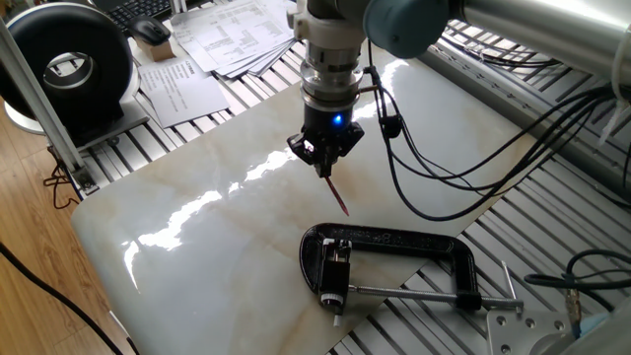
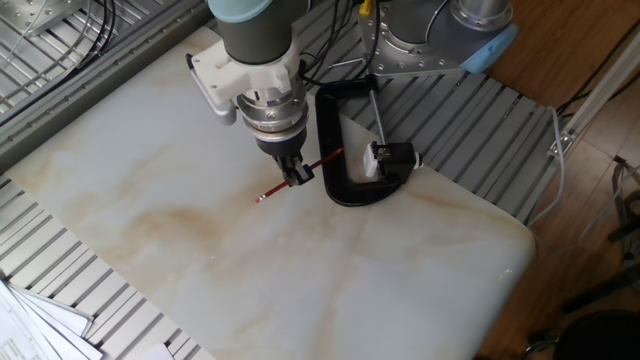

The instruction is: Insert the pencil into the pencil sharpener

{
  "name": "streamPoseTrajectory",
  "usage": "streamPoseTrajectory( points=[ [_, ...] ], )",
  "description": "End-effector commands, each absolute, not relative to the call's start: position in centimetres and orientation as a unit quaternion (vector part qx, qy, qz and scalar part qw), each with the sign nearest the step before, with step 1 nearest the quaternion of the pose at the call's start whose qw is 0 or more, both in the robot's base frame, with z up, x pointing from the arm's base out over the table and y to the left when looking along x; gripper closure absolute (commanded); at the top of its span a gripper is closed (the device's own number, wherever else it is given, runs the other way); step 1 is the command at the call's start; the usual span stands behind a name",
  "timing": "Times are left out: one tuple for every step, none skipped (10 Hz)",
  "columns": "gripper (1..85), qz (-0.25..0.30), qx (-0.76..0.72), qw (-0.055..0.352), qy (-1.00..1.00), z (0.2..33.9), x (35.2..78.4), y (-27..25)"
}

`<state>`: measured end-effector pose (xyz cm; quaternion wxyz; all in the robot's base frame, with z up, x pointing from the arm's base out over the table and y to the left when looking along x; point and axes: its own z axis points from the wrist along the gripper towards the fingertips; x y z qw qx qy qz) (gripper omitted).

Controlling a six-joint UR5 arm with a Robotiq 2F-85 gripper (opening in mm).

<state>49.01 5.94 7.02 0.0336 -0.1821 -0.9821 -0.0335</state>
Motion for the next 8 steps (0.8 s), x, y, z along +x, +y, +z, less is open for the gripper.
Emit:
streamPoseTrajectory(
  points=[
    [84.0, -0.041, -0.193, 0.036, -0.98, 6.8, 49.1, 6.0],
    [84.0, -0.038, -0.194, 0.033, -0.98, 6.6, 49.1, 5.6],
    [84.0, -0.052, -0.204, 0.034, -0.977, 6.6, 49.1, 6.2],
    [84.0, -0.052, -0.208, 0.032, -0.976, 6.7, 49.2, 6.2],
    [84.0, -0.033, -0.2, 0.027, -0.979, 6.8, 49.3, 5.2],
    [84.0, -0.039, -0.198, 0.027, -0.979, 6.9, 49.5, 5.7],
    [84.0, -0.052, -0.206, 0.033, -0.977, 7.0, 49.6, 6.7],
    [84.0, -0.054, -0.209, 0.034, -0.976, 6.9, 49.7, 6.9]
  ],
)
